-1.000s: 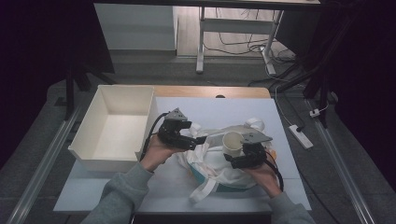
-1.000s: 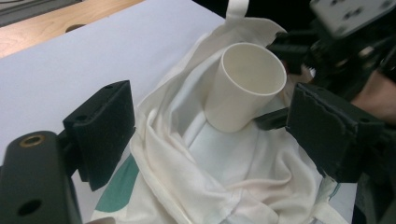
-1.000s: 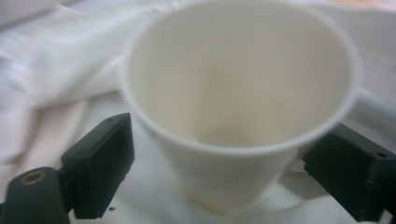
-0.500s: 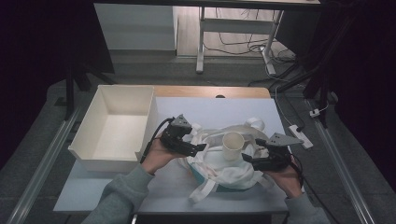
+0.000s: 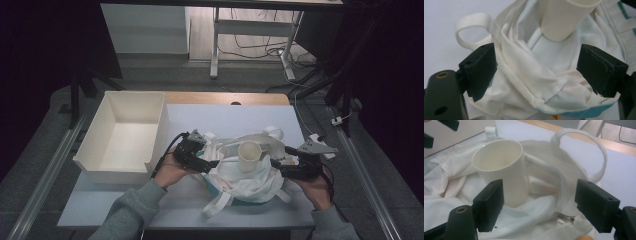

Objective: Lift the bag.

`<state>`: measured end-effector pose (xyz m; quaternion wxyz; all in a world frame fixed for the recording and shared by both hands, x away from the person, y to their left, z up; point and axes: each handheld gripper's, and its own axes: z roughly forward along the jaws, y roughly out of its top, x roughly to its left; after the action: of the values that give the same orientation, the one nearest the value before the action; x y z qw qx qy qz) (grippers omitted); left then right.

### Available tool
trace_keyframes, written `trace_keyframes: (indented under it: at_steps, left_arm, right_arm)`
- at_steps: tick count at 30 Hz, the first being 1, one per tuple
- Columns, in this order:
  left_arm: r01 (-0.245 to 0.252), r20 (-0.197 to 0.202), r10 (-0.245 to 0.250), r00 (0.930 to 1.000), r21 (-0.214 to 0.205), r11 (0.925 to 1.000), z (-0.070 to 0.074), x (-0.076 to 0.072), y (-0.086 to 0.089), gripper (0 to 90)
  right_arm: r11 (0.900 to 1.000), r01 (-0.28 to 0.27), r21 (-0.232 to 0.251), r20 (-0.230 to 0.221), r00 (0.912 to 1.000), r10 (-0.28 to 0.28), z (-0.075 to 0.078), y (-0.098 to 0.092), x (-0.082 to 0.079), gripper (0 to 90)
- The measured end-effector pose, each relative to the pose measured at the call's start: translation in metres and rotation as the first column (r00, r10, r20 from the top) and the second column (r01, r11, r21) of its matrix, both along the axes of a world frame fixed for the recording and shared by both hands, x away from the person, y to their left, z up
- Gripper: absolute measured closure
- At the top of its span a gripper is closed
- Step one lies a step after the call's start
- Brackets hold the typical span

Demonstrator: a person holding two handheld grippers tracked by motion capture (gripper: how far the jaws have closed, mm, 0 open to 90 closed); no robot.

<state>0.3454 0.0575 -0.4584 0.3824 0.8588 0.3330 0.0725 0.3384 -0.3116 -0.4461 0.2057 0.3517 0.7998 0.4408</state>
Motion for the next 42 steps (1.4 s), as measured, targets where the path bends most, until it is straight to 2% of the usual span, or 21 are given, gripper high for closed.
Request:
trace_keyframes:
  at_steps: [6,11,18,20,22,26,27,29,32,37,40,42]
  left_arm:
    - [-0.044,-0.019,0.045,0.9988,0.047,0.9979,-0.012,0.0,-0.001,16.2]
    - [-0.054,-0.059,0.056,0.9967,0.042,0.9976,-0.017,-0.006,0.005,18.9]
    - [-0.057,-0.115,0.061,0.9914,0.037,0.9977,-0.026,-0.022,0.011,26.2]
    - [-0.061,-0.13,0.064,0.9894,0.025,0.9978,-0.028,-0.024,0.012,30.9]
    - [-0.056,-0.156,0.056,0.9861,0.005,0.9984,-0.03,-0.023,0.014,36.2]
    - [-0.03,-0.187,0.031,0.9819,0.011,0.9995,-0.036,-0.022,0.013,55.7]
    - [-0.027,-0.183,0.03,0.9827,0.016,0.9995,-0.037,-0.022,0.013,59.7]
    - [-0.028,-0.161,0.031,0.9864,0.024,0.9993,-0.037,-0.022,0.013,66.9]
    - [-0.029,-0.139,0.033,0.9898,0.03,0.9991,-0.035,-0.024,0.012,76.5]
    - [-0.017,-0.096,0.017,0.9952,0.004,0.9998,-0.023,-0.029,0.013,80.8]
    - [-0.013,-0.041,0.012,0.9991,-0.019,0.9997,-0.007,-0.035,0.017,81.2]
    - [-0.016,-0.012,0.016,0.9998,-0.051,0.9986,0.005,-0.038,0.022,81.4]
  right_arm:
    - [0.9994,0.008,-0.034,-0.003,1.0,-0.008,-0.004,0.001,0.001,23.1]
    - [0.9982,0.022,-0.055,0.0,0.9997,-0.022,-0.004,-0.001,0.001,23.3]
    - [0.9936,0.082,-0.077,-0.005,0.9965,-0.083,-0.002,-0.014,0.002,26.3]
    - [0.9907,0.101,-0.091,-0.013,0.9946,-0.103,-0.004,-0.016,0.004,28.0]
    - [0.983,0.131,-0.129,-0.027,0.9904,-0.136,-0.007,-0.017,0.006,30.0]
    - [0.9713,0.169,-0.167,-0.06,0.9816,-0.181,-0.017,-0.021,0.01,40.9]
    - [0.9725,0.168,-0.161,-0.074,0.9805,-0.182,-0.02,-0.022,0.012,46.3]
    - [0.9832,0.145,-0.112,-0.117,0.9805,-0.158,-0.024,-0.025,0.015,59.4]
    - [0.9796,0.172,-0.105,-0.112,0.9768,-0.183,-0.026,-0.024,0.015,74.8]
    - [0.9808,0.161,-0.11,-0.078,0.9824,-0.17,-0.012,-0.019,0.008,80.4]
    - [0.9815,0.157,-0.109,-0.042,0.9858,-0.163,-0.002,-0.016,0.003,80.5]
    - [0.9819,0.161,-0.1,-0.018,0.9864,-0.163,0.004,-0.017,0.001,80.6]
